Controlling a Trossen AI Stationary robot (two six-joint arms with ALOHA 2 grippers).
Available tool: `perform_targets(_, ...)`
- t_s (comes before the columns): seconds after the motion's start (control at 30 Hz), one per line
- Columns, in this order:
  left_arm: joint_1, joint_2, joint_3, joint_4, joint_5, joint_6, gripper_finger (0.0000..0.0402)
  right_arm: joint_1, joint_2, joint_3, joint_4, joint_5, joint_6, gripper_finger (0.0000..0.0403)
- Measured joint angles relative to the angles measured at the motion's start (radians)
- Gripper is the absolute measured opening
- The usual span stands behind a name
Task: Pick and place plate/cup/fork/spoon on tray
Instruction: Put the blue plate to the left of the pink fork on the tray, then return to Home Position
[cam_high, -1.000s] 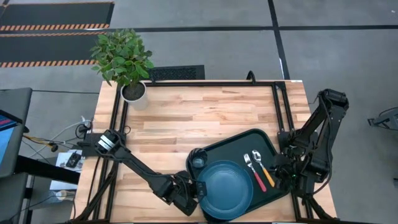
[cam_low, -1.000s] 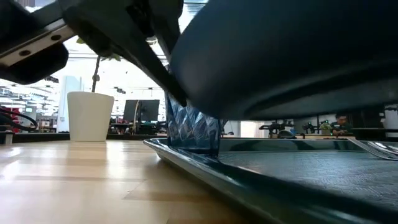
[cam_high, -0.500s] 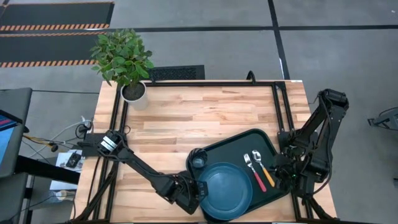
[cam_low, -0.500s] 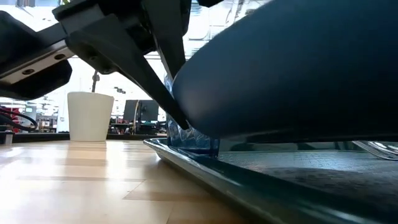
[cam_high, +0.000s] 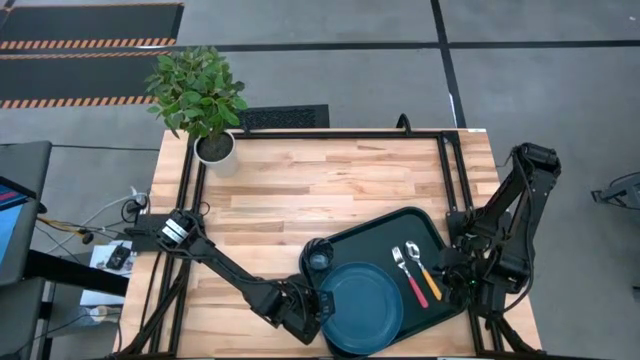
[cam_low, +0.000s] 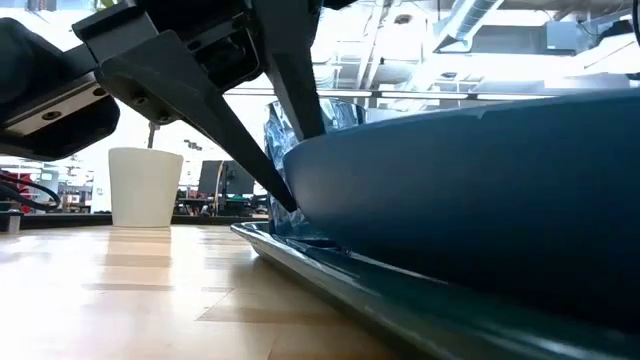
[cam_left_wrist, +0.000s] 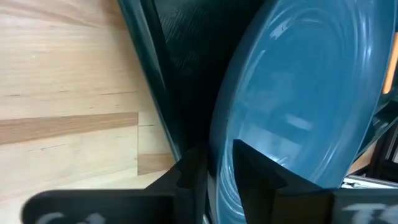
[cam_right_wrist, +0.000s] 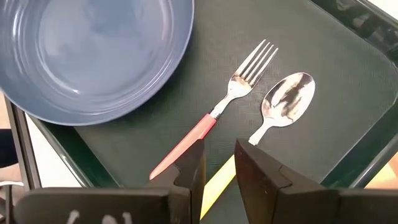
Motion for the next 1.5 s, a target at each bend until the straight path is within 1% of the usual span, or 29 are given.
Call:
perform_targets(0.27, 0.000, 0.000, 0.000, -0.008, -0.052, 0.042, 0.0117, 0.000, 0.000, 0.000, 0.000, 0.000, 0.000, 0.0113)
perform_targets(0.47, 0.000, -0.023, 0.000, -0.021, -0.064, 0.084, 0.0153, 0.000, 0.000, 0.000, 0.000, 0.000, 0.000, 0.0113)
perform_targets(0.67, -0.004, -0.100, 0.000, -0.079, -0.079, 0.146, 0.0167, 0.000, -0.002, 0.003, -0.002, 0.005, 0.000, 0.0113)
perform_targets(0.77, -0.011, -0.165, 0.000, -0.081, -0.078, 0.229, 0.0167, -0.007, -0.021, 0.043, -0.011, 0.035, -0.045, 0.0113)
perform_targets(0.83, -0.015, -0.220, -0.001, -0.075, -0.102, 0.354, 0.0167, -0.022, -0.043, 0.107, -0.039, 0.091, -0.123, 0.0113)
perform_targets(0.87, -0.016, -0.253, -0.001, -0.067, -0.120, 0.430, 0.0167, -0.031, -0.058, 0.150, -0.067, 0.143, -0.182, 0.0113)
perform_targets(0.93, -0.008, -0.324, 0.000, -0.039, -0.176, 0.628, 0.0168, -0.048, -0.093, 0.255, -0.121, 0.283, -0.335, 0.0113)
perform_targets(1.0, 0.008, -0.404, 0.014, -0.024, -0.221, 0.874, 0.0167, -0.059, -0.128, 0.372, -0.168, 0.432, -0.547, 0.0113)
perform_targets(1.07, 0.029, -0.492, 0.030, -0.005, -0.236, 1.114, 0.0167, -0.065, -0.168, 0.498, -0.192, 0.547, -0.796, 0.0113)
perform_targets(1.13, 0.045, -0.579, 0.041, -0.004, -0.236, 1.317, 0.0167, -0.067, -0.207, 0.615, -0.196, 0.614, -1.059, 0.0113)
perform_targets(1.17, 0.049, -0.620, 0.042, -0.005, -0.234, 1.396, 0.0167, -0.067, -0.228, 0.671, -0.195, 0.637, -1.145, 0.0113)
perform_targets(1.2, 0.051, -0.661, 0.042, -0.007, -0.234, 1.454, 0.0167, -0.067, -0.248, 0.722, -0.185, 0.660, -1.187, 0.0113)
perform_targets(1.27, 0.051, -0.731, 0.042, -0.008, -0.242, 1.521, 0.0167, -0.067, -0.294, 0.811, -0.176, 0.665, -1.218, 0.0113)
perform_targets(1.3, 0.049, -0.762, 0.042, -0.008, -0.239, 1.571, 0.0167, -0.067, -0.317, 0.844, -0.177, 0.650, -1.248, 0.0113)
perform_targets(1.37, 0.044, -0.827, 0.042, -0.007, -0.206, 1.690, 0.0167, -0.063, -0.392, 0.906, -0.174, 0.569, -1.285, 0.0113)
perform_targets(1.43, 0.050, -0.889, 0.042, 0.000, -0.173, 1.744, 0.0167, -0.042, -0.484, 0.925, -0.166, 0.511, -1.262, 0.0113)
perform_targets(1.5, 0.062, -0.939, 0.041, 0.003, -0.128, 1.824, 0.0167, 0.000, -0.582, 0.904, -0.164, 0.513, -1.219, 0.0113)
